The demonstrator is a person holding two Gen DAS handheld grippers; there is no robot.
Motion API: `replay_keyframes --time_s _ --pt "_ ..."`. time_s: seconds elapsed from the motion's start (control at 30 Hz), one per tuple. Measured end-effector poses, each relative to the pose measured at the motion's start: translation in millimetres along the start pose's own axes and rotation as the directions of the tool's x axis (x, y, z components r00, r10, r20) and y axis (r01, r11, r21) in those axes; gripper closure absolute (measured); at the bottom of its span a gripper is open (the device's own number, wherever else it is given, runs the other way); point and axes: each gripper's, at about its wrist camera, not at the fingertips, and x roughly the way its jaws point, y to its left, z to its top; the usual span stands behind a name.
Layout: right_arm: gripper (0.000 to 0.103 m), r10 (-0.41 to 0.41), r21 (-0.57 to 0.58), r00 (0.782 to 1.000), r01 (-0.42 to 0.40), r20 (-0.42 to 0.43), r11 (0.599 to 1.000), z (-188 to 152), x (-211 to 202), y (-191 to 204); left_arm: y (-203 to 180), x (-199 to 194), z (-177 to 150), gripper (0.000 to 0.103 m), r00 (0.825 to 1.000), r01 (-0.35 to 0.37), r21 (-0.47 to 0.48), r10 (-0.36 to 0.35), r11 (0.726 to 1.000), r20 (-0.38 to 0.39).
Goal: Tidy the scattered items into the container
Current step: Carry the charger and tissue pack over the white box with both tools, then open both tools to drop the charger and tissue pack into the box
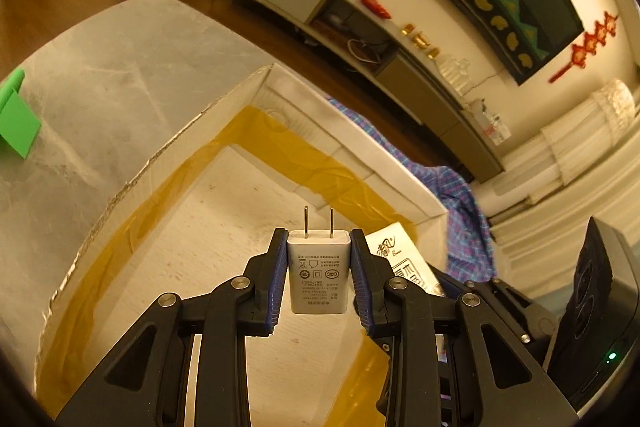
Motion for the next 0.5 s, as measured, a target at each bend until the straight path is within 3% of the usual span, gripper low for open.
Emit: replay_keyframes --time_s 0.1,0.5 --pt "0.049 -0.015 -0.019 0.999 0.014 -0.03 1.0 3.1 10.5 -0.2 -2.4 9.0 1.1 0.072 0.999 -0.05 0.019 0.05 0.999 -0.003" --pt "0.049 -0.045 -0.03 0.993 0.042 -0.11 0.999 13.5 39.0 2.8 9.8 37.0 8.3 0.07 0.995 -0.079 -0.008 0.078 0.997 -0.064"
